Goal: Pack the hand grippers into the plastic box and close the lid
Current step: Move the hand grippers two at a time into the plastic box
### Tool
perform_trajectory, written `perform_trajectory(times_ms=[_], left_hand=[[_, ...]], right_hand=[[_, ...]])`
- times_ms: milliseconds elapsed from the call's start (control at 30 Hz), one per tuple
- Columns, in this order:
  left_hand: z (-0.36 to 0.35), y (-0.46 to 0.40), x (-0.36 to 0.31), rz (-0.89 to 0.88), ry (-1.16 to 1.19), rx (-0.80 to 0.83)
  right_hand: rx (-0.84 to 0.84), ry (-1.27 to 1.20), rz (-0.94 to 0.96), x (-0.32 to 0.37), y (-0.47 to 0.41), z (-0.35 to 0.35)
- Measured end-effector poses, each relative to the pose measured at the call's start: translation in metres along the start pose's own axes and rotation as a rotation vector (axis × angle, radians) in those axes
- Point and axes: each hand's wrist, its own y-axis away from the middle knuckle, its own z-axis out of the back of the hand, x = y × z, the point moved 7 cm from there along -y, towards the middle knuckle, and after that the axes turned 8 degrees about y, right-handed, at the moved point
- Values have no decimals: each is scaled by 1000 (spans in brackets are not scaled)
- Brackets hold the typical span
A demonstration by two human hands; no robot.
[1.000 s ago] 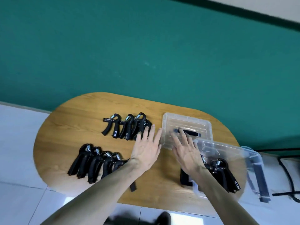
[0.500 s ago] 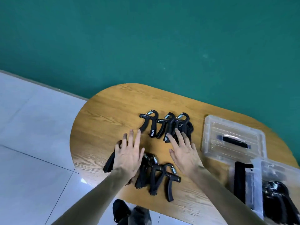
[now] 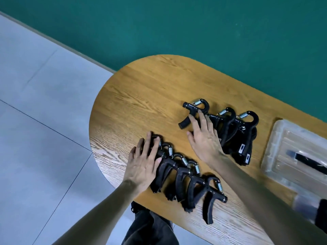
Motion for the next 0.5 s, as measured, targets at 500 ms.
perform_trajectory(times_ms=[500], left_hand=[[-2,-10,0,-25,118,-120]], right_hand=[[38,-52,-140,25,-44,-21]])
